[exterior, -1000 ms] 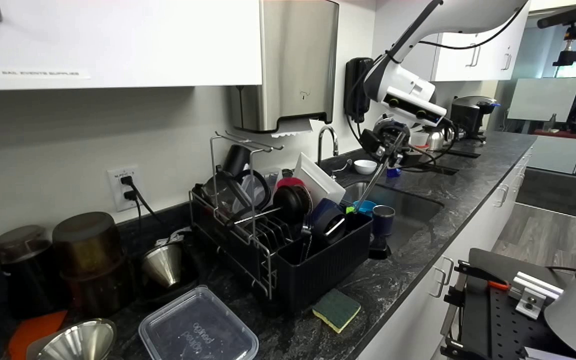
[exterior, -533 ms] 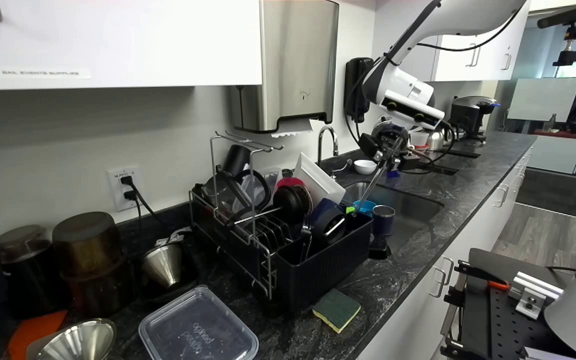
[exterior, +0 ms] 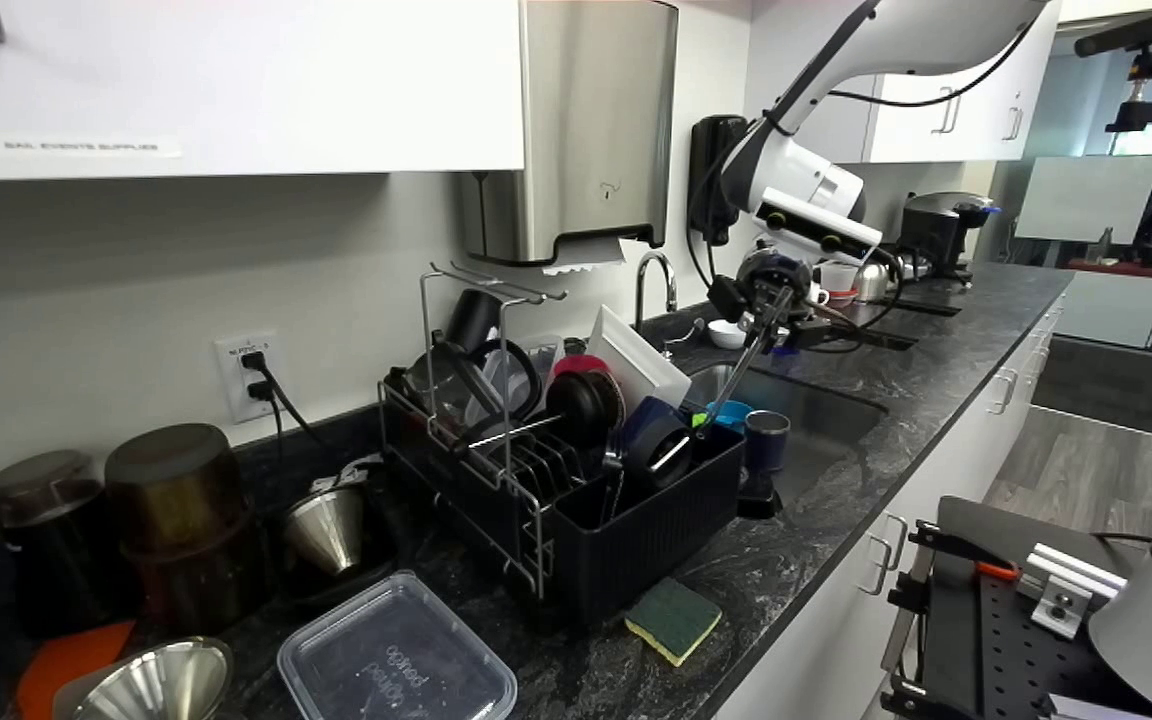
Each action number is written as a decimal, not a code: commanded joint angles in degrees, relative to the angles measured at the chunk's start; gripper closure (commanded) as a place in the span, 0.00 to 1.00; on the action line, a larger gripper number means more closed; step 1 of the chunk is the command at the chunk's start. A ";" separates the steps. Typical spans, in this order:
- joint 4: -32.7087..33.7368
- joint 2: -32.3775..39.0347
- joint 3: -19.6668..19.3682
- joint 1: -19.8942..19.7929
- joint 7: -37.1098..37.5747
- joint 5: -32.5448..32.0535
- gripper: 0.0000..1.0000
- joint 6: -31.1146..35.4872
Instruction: Take the straw out of the sink and put it in the cutlery compartment, pick the lid on the tray, place it on the cup in the sink, lift the cup, drop it in the sink then move the pan in the sink to the left
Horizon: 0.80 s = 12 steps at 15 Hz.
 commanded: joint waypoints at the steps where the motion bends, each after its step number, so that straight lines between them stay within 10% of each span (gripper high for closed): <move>1: 0.76 1.33 0.32 0.17 0.70 1.65 0.97 0.82; 12: 2.23 5.12 0.32 0.41 0.88 2.39 0.97 1.48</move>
